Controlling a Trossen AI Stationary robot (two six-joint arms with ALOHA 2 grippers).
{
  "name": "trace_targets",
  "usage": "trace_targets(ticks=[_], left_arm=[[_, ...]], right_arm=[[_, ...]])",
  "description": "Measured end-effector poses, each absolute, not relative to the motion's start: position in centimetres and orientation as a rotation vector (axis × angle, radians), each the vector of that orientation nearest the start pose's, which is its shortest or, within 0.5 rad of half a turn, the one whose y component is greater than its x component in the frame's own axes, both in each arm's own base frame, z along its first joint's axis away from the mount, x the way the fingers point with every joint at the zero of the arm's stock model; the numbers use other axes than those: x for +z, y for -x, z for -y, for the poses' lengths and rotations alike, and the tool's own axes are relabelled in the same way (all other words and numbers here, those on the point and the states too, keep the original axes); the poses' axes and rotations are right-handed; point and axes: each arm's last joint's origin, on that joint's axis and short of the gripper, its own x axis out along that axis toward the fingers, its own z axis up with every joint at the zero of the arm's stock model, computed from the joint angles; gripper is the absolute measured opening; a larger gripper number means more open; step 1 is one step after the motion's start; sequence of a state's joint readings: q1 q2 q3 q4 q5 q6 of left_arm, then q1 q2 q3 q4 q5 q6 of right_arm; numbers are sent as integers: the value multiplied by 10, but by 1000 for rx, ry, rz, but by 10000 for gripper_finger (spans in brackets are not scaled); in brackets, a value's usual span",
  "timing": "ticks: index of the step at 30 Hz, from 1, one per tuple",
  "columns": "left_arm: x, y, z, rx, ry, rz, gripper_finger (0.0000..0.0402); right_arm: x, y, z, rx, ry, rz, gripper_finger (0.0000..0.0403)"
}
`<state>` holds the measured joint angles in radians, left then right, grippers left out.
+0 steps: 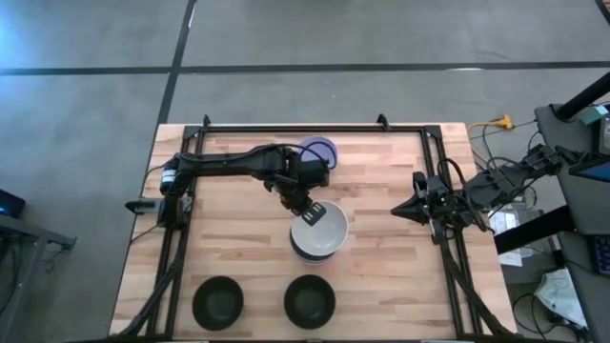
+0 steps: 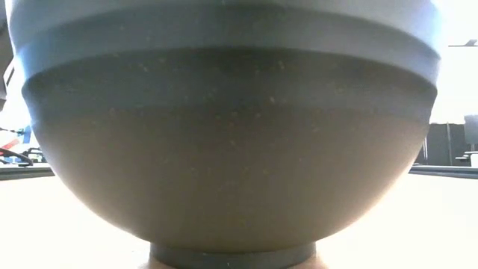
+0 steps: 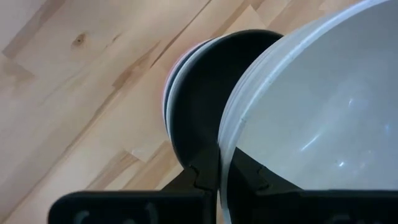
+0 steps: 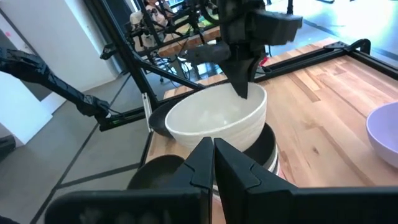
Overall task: Nest bowls inside each other
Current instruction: Stack the white bowl on top of the top black bowl
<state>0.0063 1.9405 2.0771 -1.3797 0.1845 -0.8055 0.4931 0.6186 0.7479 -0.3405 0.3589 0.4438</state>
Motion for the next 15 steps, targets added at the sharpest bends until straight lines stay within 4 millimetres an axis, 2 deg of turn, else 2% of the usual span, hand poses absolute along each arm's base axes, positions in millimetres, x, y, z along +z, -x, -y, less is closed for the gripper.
trace_targets(ticks=[15], left_arm=[[312,-401,6,371,764,-1374,0]], right_arm=[[328,-122,-54,88,-354,-220,9]])
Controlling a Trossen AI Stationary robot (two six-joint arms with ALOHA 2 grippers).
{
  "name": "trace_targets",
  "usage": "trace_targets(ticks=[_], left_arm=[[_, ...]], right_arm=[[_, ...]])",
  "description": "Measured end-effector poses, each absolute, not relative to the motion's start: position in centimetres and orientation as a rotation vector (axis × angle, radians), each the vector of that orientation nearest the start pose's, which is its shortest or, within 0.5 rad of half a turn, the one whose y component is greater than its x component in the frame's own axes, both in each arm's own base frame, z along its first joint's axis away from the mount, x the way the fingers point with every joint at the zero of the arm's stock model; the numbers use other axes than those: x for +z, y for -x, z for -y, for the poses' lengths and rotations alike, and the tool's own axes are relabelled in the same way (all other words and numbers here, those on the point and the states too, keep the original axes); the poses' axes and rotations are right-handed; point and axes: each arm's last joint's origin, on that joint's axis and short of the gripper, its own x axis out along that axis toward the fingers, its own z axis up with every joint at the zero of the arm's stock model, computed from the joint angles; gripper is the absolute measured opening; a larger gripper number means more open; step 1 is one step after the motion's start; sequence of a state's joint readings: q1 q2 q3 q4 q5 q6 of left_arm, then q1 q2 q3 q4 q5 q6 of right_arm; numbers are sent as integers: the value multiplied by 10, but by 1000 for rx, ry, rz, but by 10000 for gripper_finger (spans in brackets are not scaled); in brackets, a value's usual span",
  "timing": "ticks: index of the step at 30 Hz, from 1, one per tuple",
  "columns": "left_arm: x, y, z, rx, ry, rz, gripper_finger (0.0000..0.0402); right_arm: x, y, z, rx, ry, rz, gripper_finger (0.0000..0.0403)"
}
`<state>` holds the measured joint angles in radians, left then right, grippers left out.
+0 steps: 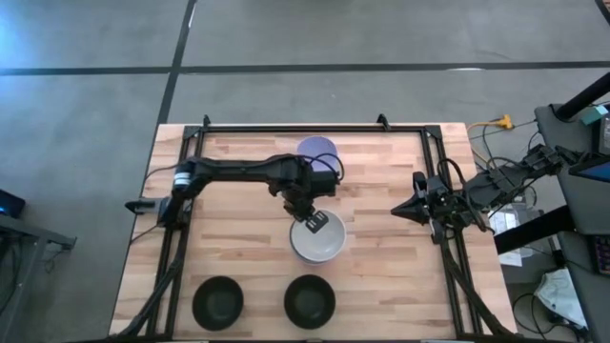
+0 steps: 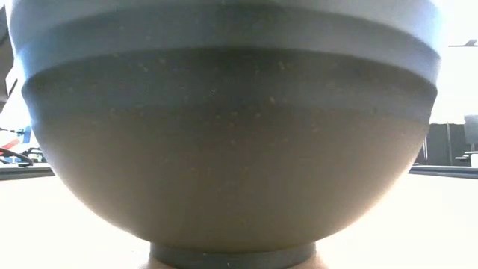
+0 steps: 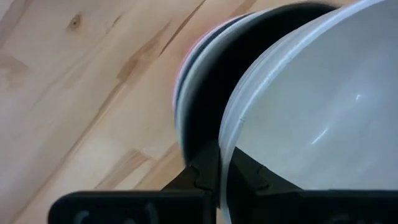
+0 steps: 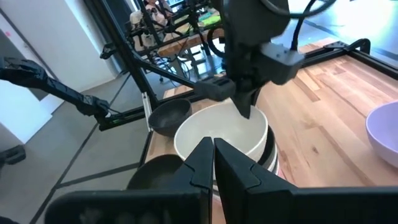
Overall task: Nest bowls inside each other
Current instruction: Stack the white bowl on top of the top black bowl
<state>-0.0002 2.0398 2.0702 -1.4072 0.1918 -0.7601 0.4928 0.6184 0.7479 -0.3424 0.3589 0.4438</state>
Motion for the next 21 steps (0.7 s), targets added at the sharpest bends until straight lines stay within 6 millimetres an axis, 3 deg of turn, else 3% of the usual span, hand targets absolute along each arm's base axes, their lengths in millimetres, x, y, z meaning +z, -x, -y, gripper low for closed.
trace_targets(ticks=[6,17,21], left_arm=[[301,-405,5,387,736,-1420,0],[302,-404,5,352,680,-1420,1],[302,-404,5,337,668,-1423,21]], right_arm=[[328,-122,-54,87,-361,-219,9],[328,-122,-54,86,-374,-219,9],[328,-122,-54,86,-374,-219,9]])
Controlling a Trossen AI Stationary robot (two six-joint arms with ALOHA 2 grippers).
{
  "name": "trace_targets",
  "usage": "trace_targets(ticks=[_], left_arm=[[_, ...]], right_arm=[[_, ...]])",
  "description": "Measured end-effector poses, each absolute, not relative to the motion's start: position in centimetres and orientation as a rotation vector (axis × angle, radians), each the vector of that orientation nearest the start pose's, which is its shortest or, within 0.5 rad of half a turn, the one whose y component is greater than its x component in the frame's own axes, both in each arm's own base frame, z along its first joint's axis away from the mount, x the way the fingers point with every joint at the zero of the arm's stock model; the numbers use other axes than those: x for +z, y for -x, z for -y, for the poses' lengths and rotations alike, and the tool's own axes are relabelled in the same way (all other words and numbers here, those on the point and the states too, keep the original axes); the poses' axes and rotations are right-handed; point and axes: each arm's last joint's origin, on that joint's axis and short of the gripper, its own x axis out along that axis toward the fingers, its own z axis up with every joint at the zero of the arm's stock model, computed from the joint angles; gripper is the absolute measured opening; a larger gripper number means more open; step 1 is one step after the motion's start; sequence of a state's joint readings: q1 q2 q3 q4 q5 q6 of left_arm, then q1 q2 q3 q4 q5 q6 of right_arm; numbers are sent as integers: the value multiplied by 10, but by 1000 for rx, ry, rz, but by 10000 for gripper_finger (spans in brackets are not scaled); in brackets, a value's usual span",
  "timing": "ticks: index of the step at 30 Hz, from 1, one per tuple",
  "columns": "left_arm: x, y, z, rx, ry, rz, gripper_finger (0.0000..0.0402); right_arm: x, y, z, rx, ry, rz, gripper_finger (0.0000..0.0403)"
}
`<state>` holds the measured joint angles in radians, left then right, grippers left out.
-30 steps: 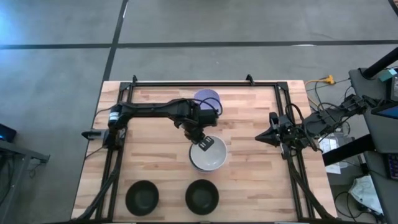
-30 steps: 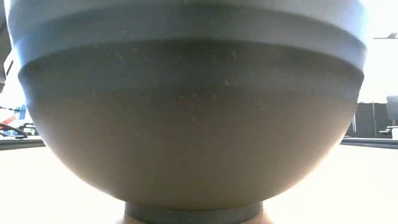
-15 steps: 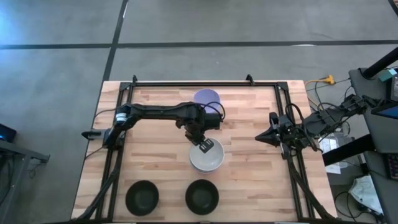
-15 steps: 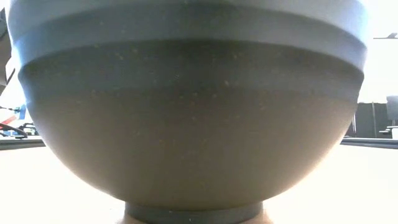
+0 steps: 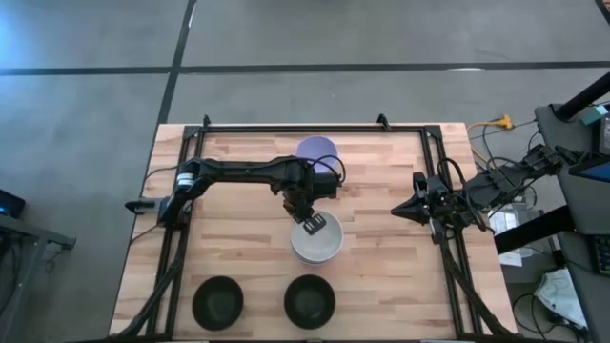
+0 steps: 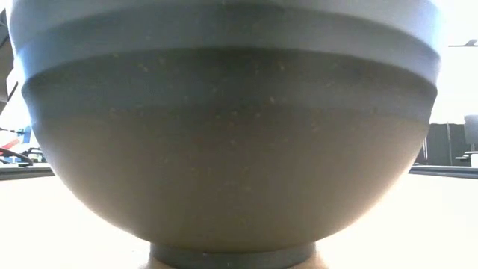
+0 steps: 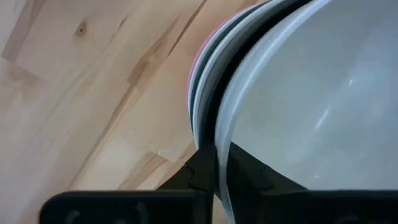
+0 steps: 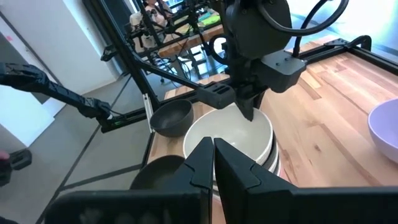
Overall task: Nest bowls inside each other
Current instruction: Stack the white bowl on top of the top black bowl
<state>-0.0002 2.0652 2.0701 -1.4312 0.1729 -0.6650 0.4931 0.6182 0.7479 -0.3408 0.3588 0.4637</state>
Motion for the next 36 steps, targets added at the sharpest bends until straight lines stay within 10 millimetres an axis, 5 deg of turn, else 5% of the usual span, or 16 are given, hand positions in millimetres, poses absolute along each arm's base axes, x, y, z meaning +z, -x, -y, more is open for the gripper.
trace_targets(ticks=[12,18,29,36], left_arm=[[310,-404,5,327,669,-1395,156],[319,-399,5,326,678,-1371,186],[341,-387,3,381,656,-1278,177],[340,-386,2,355,613,-1283,66]], right_arm=[[328,-122,-54,87,-374,-220,9],[328,-122,-54,87,-374,-219,9],[328,-122,-54,86,-373,-220,9],[328,-122,-54,86,-373,-220,9]])
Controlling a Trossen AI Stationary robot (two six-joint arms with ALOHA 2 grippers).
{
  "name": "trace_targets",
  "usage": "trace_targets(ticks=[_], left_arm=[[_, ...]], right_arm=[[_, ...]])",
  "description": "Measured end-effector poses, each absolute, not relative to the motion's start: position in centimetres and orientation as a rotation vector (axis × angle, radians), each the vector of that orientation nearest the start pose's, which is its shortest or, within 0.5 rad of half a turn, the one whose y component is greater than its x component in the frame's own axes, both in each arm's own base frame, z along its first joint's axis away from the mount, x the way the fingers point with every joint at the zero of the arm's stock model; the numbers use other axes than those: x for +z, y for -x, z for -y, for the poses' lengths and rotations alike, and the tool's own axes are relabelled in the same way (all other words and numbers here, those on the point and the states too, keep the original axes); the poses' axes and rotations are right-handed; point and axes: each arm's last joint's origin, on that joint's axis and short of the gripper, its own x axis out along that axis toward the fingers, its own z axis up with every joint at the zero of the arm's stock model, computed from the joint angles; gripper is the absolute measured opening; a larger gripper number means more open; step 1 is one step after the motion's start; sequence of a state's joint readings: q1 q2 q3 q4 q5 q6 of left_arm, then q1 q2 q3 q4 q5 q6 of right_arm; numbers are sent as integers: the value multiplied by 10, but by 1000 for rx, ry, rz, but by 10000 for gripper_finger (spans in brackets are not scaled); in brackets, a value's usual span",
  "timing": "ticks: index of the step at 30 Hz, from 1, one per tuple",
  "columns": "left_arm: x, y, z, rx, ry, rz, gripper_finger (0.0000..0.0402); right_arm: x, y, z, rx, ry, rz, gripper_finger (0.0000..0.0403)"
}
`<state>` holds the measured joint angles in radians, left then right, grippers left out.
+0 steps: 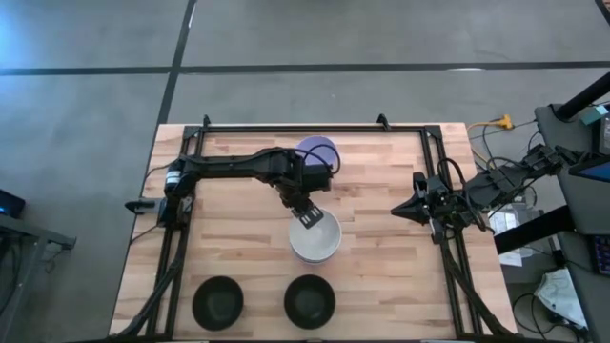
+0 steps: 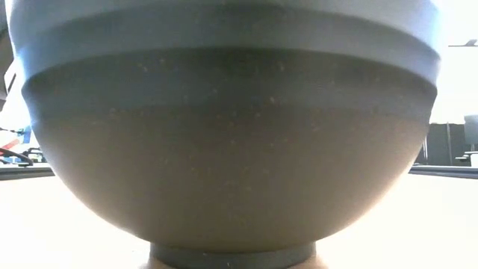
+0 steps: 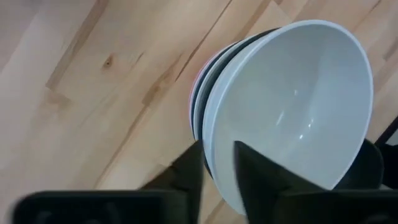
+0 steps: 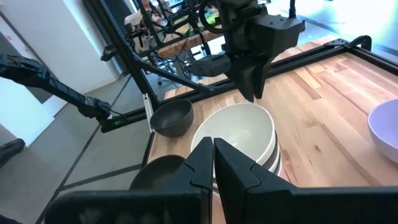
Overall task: Nest bowls inside each other
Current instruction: Stack the white bowl on top of the top black bowl, then stack the left black bowl on top of the white bowl
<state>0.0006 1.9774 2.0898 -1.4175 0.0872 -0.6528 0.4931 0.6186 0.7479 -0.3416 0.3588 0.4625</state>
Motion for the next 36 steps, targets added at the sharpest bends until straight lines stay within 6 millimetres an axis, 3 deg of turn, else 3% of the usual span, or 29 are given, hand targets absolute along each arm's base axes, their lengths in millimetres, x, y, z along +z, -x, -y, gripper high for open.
trace_targets(ticks=[2,4,27,32,36], left_arm=[[338,-387,2,347,601,-1288,23],[335,-388,2,341,593,-1289,9],[323,-392,-9,332,569,-1305,12],[334,-376,-6,347,539,-1351,12],[352,-356,13,251,452,-1357,12]], right_arm=[[328,-122,-54,86,-373,-220,9],[328,-122,-54,86,-373,-220,9],[328,-122,-54,86,-374,-219,9],[328,-122,-54,84,-392,-220,9],[328,-122,-54,80,-433,-222,9]])
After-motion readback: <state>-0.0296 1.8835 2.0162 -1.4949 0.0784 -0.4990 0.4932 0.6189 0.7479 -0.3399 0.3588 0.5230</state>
